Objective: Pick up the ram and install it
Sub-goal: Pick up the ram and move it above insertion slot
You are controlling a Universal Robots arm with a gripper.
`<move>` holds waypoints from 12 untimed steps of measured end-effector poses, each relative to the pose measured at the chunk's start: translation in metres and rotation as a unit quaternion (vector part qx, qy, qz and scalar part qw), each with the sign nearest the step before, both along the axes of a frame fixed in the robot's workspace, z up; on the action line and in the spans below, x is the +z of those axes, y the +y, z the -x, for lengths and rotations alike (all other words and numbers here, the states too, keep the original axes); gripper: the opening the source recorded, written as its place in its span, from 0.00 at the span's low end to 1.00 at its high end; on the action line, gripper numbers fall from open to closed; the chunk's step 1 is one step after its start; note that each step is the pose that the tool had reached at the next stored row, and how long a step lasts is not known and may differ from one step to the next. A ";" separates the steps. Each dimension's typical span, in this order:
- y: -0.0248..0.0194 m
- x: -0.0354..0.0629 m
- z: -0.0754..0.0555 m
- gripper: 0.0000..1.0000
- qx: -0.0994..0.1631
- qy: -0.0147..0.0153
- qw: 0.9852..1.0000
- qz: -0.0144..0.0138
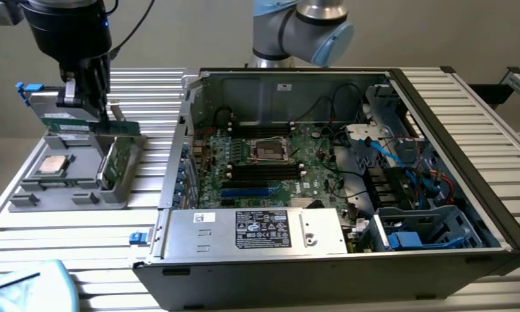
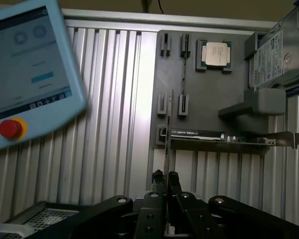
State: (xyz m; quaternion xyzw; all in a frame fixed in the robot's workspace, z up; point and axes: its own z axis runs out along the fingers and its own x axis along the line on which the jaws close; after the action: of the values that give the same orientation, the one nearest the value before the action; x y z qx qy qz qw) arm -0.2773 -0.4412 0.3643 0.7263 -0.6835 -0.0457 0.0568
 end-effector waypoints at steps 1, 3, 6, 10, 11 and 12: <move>0.0000 0.0016 -0.003 0.14 0.000 0.001 1.000 0.000; 0.0000 0.0049 -0.010 0.14 0.000 0.002 1.000 0.000; 0.0000 0.0093 -0.020 0.14 0.000 0.005 1.000 0.000; 0.0000 0.0146 -0.035 0.14 0.001 0.007 1.000 0.000; 0.0000 0.0157 -0.039 0.14 0.001 0.008 1.000 0.000; 0.0000 0.0166 -0.044 0.14 0.001 0.008 1.000 0.000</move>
State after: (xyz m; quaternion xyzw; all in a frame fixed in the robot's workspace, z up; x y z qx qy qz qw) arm -0.2336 -0.4412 0.3809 0.7267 -0.6822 -0.0515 0.0617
